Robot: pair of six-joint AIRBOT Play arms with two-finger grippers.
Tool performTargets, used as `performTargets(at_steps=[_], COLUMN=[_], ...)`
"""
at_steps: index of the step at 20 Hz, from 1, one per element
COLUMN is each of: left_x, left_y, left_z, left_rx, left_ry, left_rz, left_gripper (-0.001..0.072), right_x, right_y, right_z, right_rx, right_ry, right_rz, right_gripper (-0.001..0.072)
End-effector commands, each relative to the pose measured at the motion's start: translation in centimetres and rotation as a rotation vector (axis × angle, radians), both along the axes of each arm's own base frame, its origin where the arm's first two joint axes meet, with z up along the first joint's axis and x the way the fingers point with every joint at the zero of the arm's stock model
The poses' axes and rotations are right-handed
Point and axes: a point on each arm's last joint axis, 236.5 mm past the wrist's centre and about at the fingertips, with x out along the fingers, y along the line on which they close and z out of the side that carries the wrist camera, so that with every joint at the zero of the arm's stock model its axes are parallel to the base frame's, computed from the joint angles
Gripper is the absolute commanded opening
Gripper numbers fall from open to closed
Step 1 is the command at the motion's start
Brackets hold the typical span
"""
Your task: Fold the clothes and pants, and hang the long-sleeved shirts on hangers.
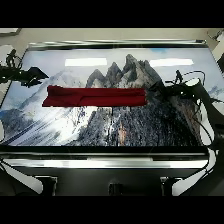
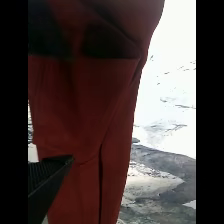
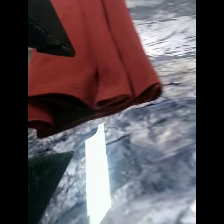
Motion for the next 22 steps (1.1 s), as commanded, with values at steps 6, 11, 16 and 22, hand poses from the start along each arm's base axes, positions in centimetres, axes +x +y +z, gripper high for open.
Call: performTargets(at_steps=[6, 11, 16, 22], left_x=[-1.7, -1.8, -1.9, -1.8], left_y=[-1.4, -2.2, -2.2, -4.4], left_z=[2.3, 2.3, 2.5, 3.6], left_rx=[0.001, 0.001, 0.001, -0.078], left_ry=[0.035, 0.038, 0.036, 0.015], left_rz=[-0.015, -0.031, -0.033, -0.062], left_gripper=[0.0671, 0.067, 0.067, 0.0069], right_x=[0.0, 0.9, -0.5, -0.1], right_y=[3.0, 5.5, 8.6, 8.7], right_z=[-2.8, -3.6, -5.4, -1.7], right_rx=[0.079, 0.022, -0.016, -0.023], right_ry=[0.007, -0.029, 0.012, -0.055], right_rz=[0.061, 0.074, 0.143, 0.151], right_gripper=[0.0685, 0.0657, 0.0399, 0.0031])
